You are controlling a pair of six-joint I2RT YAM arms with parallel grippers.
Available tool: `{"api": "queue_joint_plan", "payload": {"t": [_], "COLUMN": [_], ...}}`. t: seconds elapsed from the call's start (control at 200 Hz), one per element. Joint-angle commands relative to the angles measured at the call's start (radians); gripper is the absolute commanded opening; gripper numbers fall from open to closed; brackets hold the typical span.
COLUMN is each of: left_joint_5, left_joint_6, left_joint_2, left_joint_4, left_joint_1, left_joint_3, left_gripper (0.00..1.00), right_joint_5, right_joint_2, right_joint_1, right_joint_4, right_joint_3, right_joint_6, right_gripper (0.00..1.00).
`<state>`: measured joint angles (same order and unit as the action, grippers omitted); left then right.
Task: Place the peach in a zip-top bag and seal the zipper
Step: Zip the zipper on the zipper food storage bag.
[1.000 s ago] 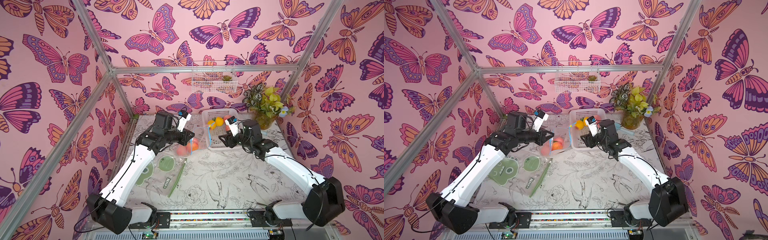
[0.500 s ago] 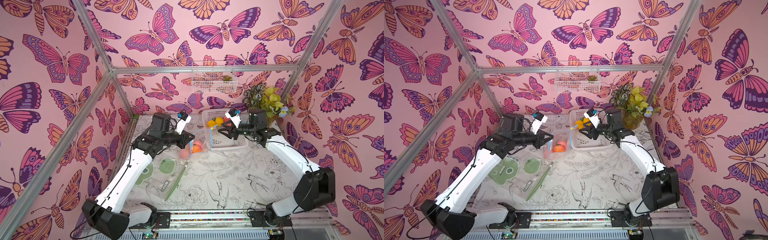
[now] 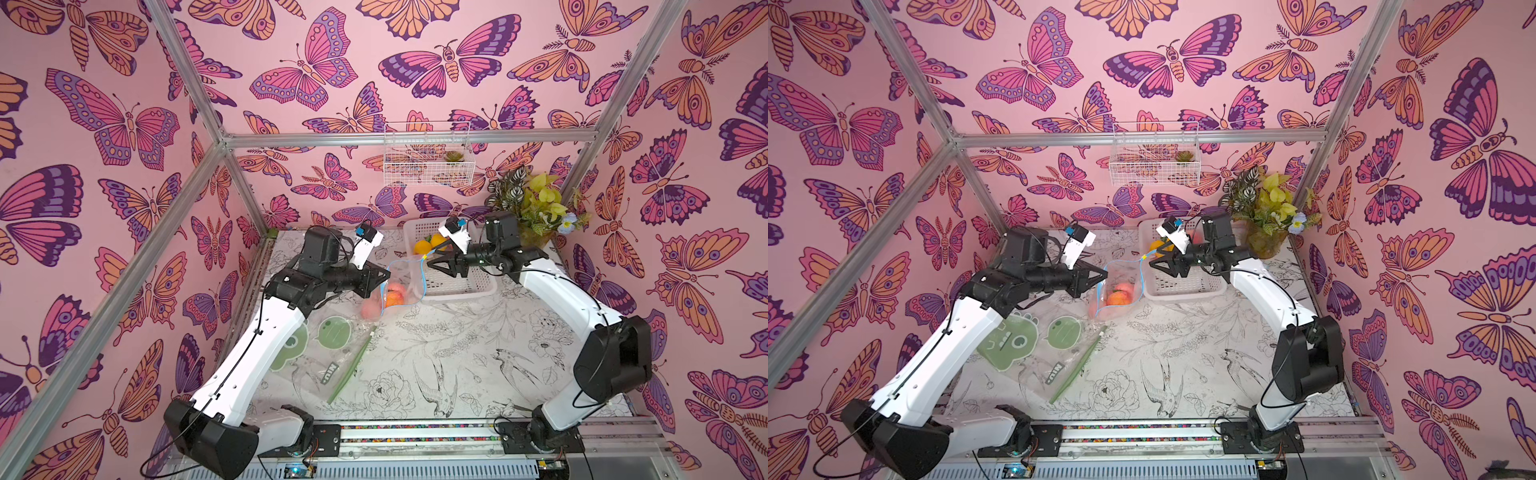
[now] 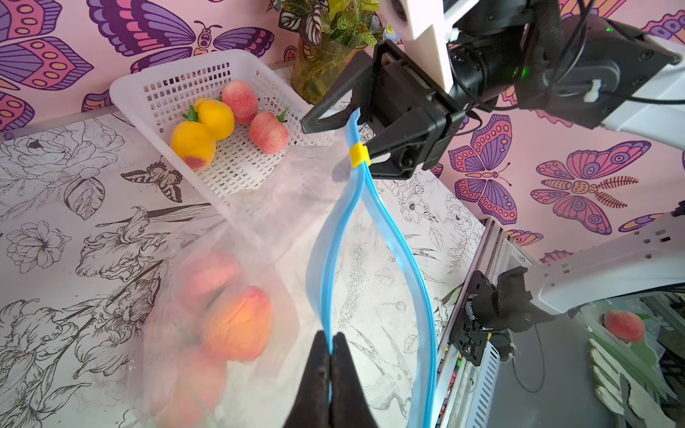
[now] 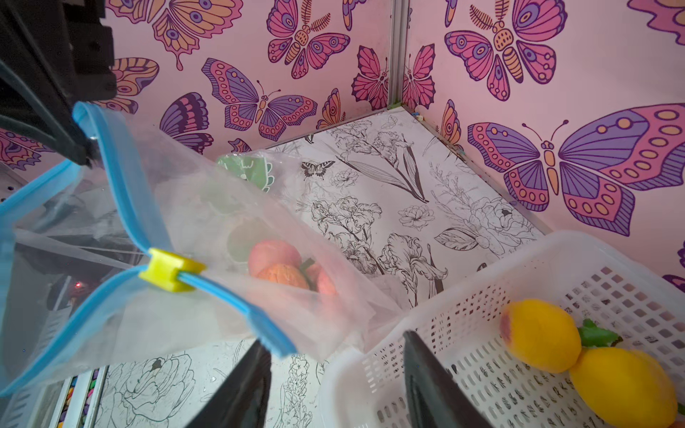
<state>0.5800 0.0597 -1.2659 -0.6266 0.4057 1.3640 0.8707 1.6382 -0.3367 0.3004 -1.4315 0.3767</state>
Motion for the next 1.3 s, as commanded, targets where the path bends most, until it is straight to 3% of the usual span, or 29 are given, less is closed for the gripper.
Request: {"api": "queue_joint_plan", "payload": {"t": [0.0, 0.646, 0.756, 1.292], "left_joint_5": [0.017, 0.017, 0.015, 0.008], "left_joint_6": [-0.003, 0.0, 0.002, 0.006], "left_joint_2": [0.003, 0.003, 0.003, -0.034], "left_joint_4": [-0.004, -0.005, -0.003, -0.004], "left_joint_1": [-0.007, -0.007, -0.007, -0.007], "left_joint_3": [-0.014, -0.012, -0.012, -0.011], "left_gripper": [0.0, 0.0, 0.0, 0.0], "right_joint_5": [0.028, 0.031, 0.023, -0.027], "right_joint_2": [0.005, -0.023, -0.028, -0.104], "right_joint_1": [-0.012, -0.05, -0.054, -0.071], "right_joint_4": [0.058, 0.18, 0.197, 0.177], "right_joint_3": [-0.047, -0.117, -0.121, -0.08], "right_joint_6": [0.05, 0.163, 0.176, 0.184], "right_gripper": [0.57, 0.55, 0.51, 0.06]}}
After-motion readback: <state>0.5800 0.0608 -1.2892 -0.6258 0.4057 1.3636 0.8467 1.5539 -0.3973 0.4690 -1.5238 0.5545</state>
